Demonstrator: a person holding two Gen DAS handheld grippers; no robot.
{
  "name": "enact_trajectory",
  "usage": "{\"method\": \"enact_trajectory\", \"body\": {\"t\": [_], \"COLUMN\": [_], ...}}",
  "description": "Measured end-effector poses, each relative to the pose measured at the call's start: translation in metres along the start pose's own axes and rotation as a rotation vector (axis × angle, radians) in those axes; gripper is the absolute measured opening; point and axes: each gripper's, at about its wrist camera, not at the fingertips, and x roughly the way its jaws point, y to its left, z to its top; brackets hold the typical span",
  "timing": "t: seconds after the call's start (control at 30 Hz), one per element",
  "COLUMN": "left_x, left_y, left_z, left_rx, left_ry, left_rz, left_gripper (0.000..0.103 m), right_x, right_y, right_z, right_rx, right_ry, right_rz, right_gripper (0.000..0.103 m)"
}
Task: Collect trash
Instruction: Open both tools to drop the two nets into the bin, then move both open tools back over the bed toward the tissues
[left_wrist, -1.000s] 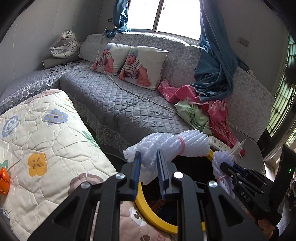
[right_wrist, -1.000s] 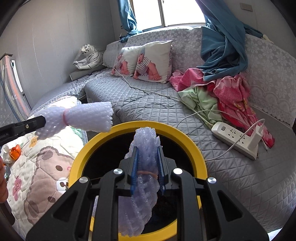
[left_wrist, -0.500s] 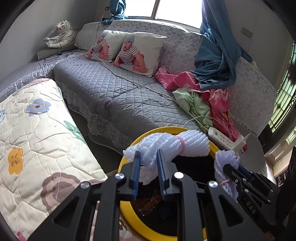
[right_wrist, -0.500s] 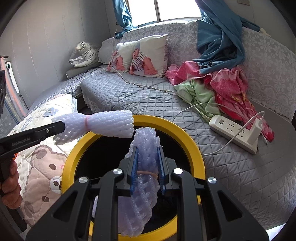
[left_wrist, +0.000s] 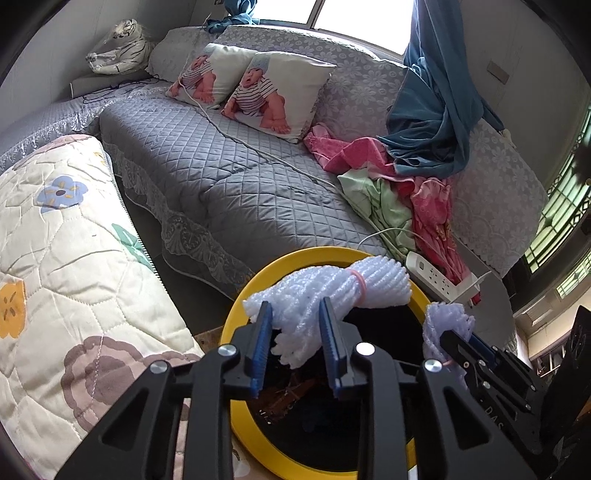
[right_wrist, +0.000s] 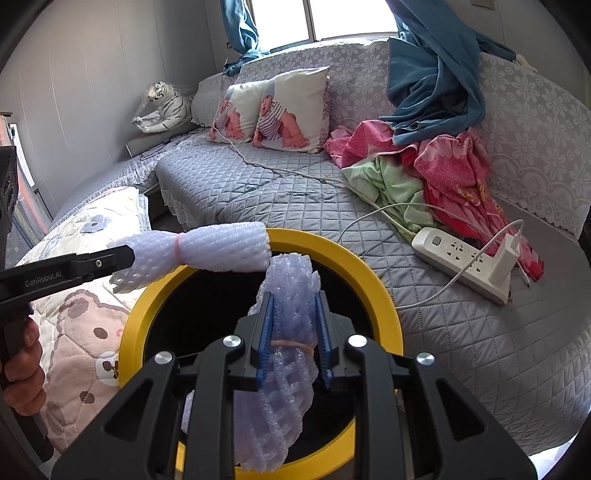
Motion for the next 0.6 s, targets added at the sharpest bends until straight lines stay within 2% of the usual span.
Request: {"method": "enact_trajectory", "body": {"t": [0.07,0.17,0.37,0.6], "left_x": [-0.002,-0.004,-0.017,-0.046], "left_y": [0.002,0.005,0.015,0.045], "left_z": [0.001,0.002,0.005,0.010], "left_rx": [-0.016,-0.049,-0.073,-0.126], "left_ry": [-0.007,-0.010,-0.056,-0.122], "left_rz": [-0.005,-0.018,0.011,0.050], "left_gripper": [0.036,0.045,0.048,0.048], "right_x": [-0.001,-0.004,-0.014,-0.028], "right_y": [0.000,-0.003,-0.002,0.007], "right_z": [0.001,0.001,0.003,0.005], "right_rx": [0.000,0.023,0.011,-0.016], "right_ry": [-0.002,-0.012,-0.039,-0.067], "right_rz": [-0.012,-0.013,-0.049,-0.046], "right_gripper": [0.026,0.049,0.049,0.049]}}
